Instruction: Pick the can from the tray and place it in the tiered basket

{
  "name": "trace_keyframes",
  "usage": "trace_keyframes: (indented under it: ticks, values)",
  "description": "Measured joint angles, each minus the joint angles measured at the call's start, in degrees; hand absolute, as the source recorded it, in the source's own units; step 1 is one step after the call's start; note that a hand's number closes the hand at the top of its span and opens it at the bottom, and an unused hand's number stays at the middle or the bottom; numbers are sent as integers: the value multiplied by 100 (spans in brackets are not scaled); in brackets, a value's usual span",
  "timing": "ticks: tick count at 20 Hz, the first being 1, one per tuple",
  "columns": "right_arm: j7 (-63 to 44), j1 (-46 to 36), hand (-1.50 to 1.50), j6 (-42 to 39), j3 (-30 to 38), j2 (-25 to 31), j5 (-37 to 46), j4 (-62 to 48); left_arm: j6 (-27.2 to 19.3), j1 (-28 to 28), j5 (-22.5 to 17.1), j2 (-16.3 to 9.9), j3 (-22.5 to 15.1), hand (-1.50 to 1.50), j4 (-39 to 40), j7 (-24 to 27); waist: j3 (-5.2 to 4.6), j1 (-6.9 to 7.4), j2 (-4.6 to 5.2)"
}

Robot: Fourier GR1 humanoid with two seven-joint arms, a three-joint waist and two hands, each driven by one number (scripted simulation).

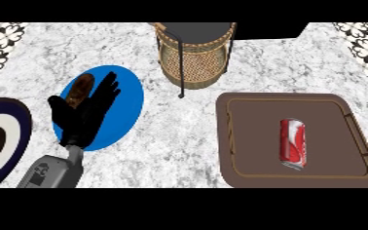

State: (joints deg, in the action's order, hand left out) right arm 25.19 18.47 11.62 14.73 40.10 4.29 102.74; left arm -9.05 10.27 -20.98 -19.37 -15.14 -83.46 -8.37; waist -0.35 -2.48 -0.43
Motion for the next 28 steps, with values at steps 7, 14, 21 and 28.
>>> trace_keyframes:
  ticks: [7,14,21,28]
  values:
    - [-2618,657,-150,249,-503,123,1397,2040,34,10,31,5,-22,0,-142,-134,1,136,22]
    - [-4993,185,-150,-71,-1758,-175,3017,2955,41,130,144,184,-95,0,-147,-254,14,288,54]
    - [-6374,-587,-150,-727,-2790,-739,4523,2722,145,165,246,275,37,0,-133,-300,27,289,50]
    - [-6389,-788,-150,-967,-3066,-1332,5018,2112,320,75,440,445,230,0,-76,-275,32,250,43]
